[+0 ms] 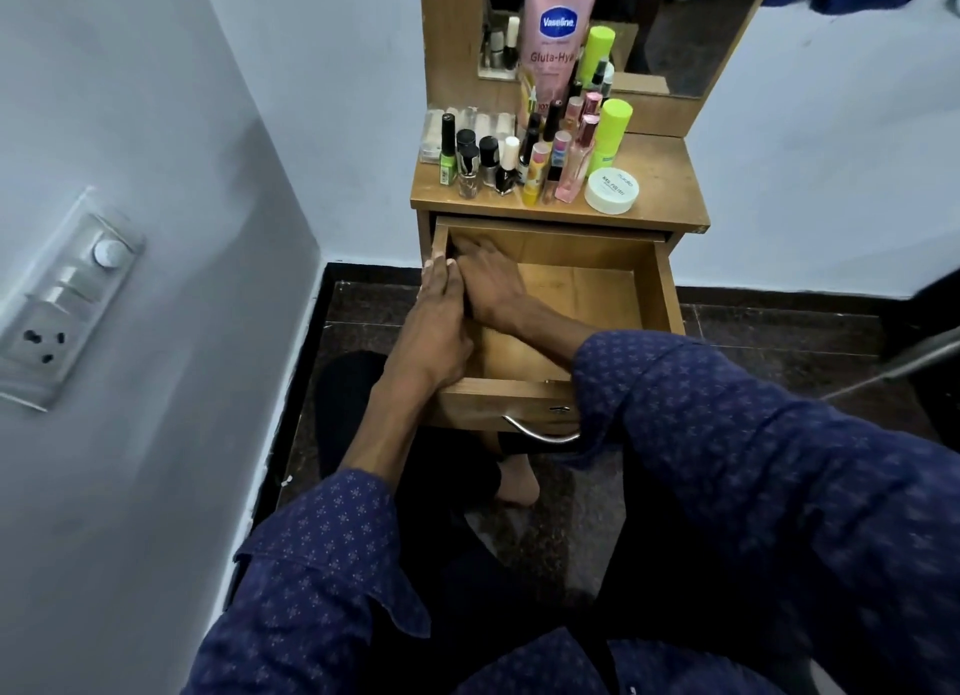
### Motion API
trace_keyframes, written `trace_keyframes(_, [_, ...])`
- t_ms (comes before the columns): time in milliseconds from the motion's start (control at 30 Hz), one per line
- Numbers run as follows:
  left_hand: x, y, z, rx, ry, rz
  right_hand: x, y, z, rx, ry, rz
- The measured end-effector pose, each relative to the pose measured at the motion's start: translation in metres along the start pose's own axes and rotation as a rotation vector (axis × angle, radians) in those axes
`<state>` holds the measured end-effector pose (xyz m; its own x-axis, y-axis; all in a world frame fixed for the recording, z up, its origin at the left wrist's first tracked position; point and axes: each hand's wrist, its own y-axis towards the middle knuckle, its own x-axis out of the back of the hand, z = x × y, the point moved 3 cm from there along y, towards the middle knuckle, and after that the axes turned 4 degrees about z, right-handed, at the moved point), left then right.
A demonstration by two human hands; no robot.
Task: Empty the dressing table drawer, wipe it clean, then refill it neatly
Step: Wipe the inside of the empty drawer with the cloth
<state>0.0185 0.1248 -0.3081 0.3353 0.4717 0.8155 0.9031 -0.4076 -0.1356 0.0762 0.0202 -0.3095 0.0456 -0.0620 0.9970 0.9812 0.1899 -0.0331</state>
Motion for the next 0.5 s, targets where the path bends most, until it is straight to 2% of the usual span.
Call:
trace_keyframes(133, [0.001,-0.001,-0.001,-0.02,0.022,0.026,-0.011,-0.019,-0.02,0.064,-0.191,-0.054])
trace_keyframes(200, [0.0,-0.001,0.0,-0.028,0.035,0.041,-0.014,-0.027,-0.025,0.082,-0.286,-0.025])
trace_keyframes(300, [0.002,0.002,0.001,-0.017,0.067,0.044,-0.004,-0.041,-0.053,-0.011,-0.425,0.078])
trace_keyframes(400, [0.003,0.004,0.0,-0.019,0.07,0.045,0.004,-0.058,-0.109,-0.189,-0.601,0.265])
trace_keyframes(500, [0.001,0.001,-0.001,-0.027,0.072,0.031,0.005,-0.064,-0.14,-0.264,-0.669,0.279])
